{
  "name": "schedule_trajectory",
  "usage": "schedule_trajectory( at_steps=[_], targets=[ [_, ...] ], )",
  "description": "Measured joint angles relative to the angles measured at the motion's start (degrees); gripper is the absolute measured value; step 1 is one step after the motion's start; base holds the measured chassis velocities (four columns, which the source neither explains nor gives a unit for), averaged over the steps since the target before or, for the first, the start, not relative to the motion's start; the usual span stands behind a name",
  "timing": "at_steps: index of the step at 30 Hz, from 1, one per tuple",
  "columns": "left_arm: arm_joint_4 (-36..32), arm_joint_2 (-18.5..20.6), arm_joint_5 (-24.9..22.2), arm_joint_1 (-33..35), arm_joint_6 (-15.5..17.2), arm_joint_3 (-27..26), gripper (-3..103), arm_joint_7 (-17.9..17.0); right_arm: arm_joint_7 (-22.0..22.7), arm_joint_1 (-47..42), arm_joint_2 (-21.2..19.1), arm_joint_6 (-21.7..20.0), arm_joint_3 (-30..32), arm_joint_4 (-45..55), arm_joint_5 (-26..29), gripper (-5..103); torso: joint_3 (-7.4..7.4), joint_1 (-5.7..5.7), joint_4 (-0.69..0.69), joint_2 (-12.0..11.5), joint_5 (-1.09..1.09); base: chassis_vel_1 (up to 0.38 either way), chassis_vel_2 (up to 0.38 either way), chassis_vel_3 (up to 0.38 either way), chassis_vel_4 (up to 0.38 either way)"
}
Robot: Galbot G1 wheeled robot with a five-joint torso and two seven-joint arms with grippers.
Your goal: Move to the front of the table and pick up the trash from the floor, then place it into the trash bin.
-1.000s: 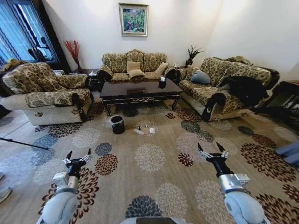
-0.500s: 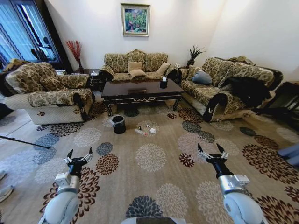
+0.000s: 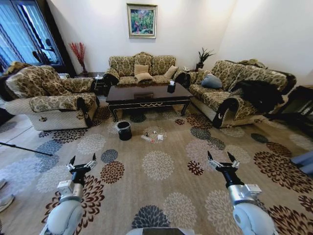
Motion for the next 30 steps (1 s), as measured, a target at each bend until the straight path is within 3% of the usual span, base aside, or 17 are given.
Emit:
schedule_trajectory(
  at_steps=[11, 25, 30],
  targets=[
    [-1.5, -0.3, -1.8, -0.4, 3.1, 1.4, 100, 1.3, 0.7, 0.1, 0.3, -0.6, 0.0, -0.1, 0.7, 100, -0.82, -0.72, 0.0, -1.6, 0.0, 0.0, 0.0, 0.0, 0.0],
    [-1.6, -2.1, 0.3, 1.3, 4.1, 1.4, 100, 0.3, 0.4, 0.0, 1.6, 0.5, 0.6, -0.5, -2.6, 100, -3.39, -2.77, 0.01, -6.2, 0.0, 0.0, 0.0, 0.0, 0.0],
    [-2.1, -2.2, -1.1, 1.9, 4.9, 1.1, 100, 0.6, 0.4, 0.3, 1.8, 0.5, 0.5, -0.5, -2.5, 100, -4.3, -3.51, 0.01, -7.8, 0.0, 0.0, 0.0, 0.0, 0.0]
  ],
)
